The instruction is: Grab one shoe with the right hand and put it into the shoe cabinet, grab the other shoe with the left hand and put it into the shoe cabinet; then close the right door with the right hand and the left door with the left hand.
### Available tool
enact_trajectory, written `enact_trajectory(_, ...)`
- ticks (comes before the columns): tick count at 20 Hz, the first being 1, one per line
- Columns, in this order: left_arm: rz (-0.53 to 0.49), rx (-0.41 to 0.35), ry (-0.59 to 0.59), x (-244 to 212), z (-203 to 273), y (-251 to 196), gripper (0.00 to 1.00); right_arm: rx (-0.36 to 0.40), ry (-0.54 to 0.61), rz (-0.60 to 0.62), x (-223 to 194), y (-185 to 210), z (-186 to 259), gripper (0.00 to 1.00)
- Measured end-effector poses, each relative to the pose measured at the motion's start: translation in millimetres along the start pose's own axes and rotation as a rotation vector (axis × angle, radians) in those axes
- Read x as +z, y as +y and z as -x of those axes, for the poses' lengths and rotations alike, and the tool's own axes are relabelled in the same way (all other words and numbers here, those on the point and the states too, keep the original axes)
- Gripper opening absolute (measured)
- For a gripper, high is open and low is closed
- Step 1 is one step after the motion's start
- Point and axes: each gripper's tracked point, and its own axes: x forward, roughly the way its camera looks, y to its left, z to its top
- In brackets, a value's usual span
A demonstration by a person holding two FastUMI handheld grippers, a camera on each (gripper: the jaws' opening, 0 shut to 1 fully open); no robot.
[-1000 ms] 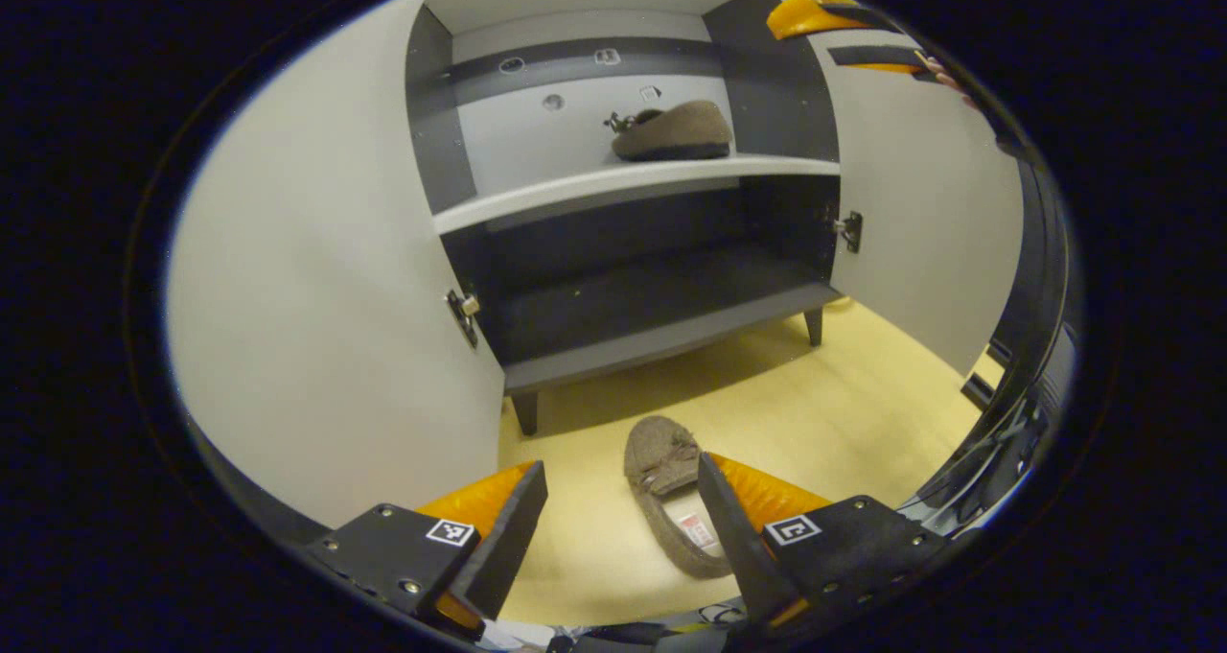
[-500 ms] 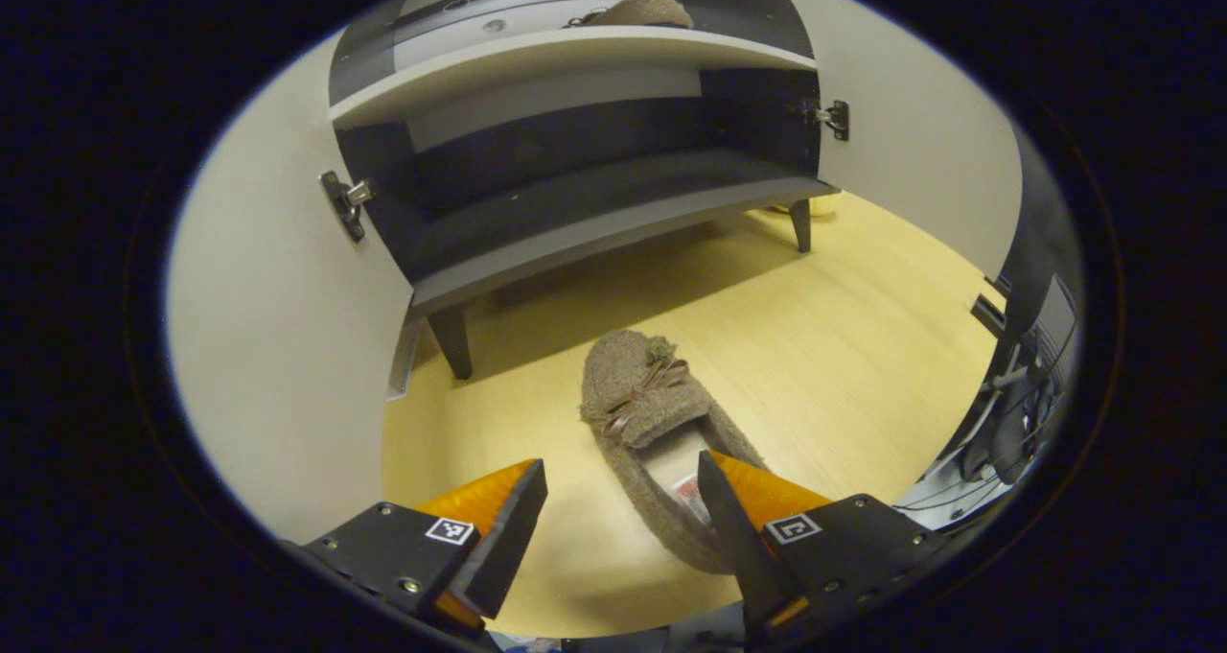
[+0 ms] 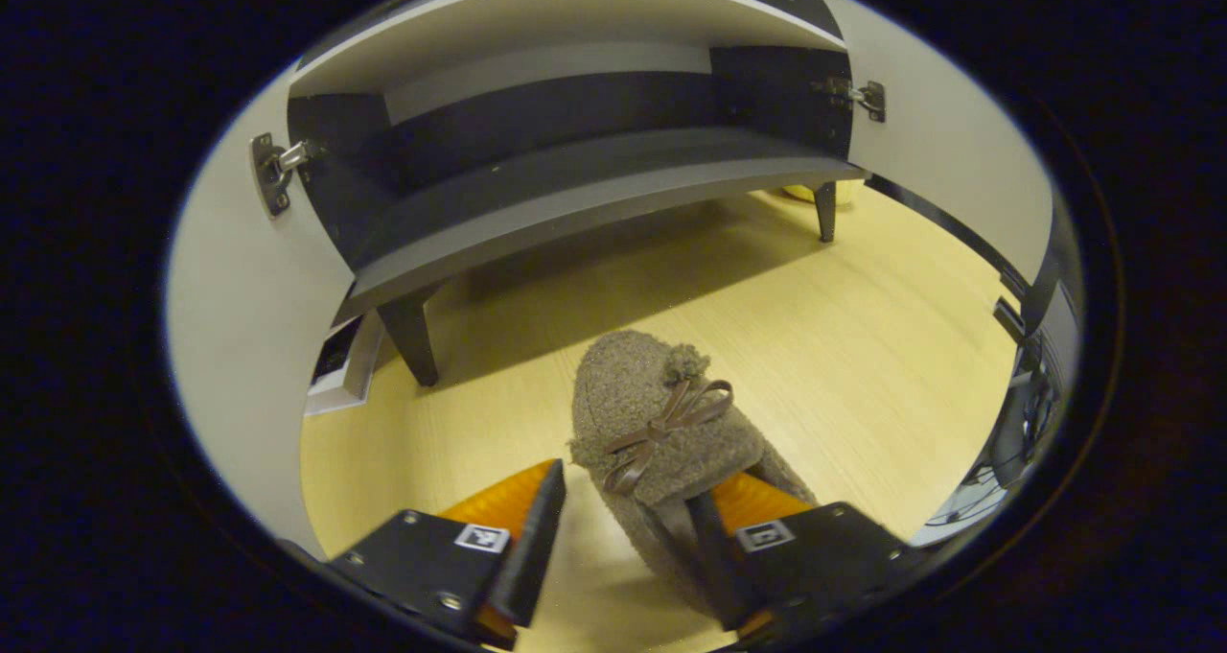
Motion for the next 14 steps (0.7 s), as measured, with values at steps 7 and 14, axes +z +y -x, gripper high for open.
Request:
enact_trajectory(7,0.067,0.045,0.029,-4,-15,5,0.17,-0.217,-0.051,-0.052,4,-93,23,0.97)
enact_trajectory(14,0.205,0.097,0.096,-7,15,-1,0.02,-0.185,-0.096,-0.035,23,-164,-27,1.00)
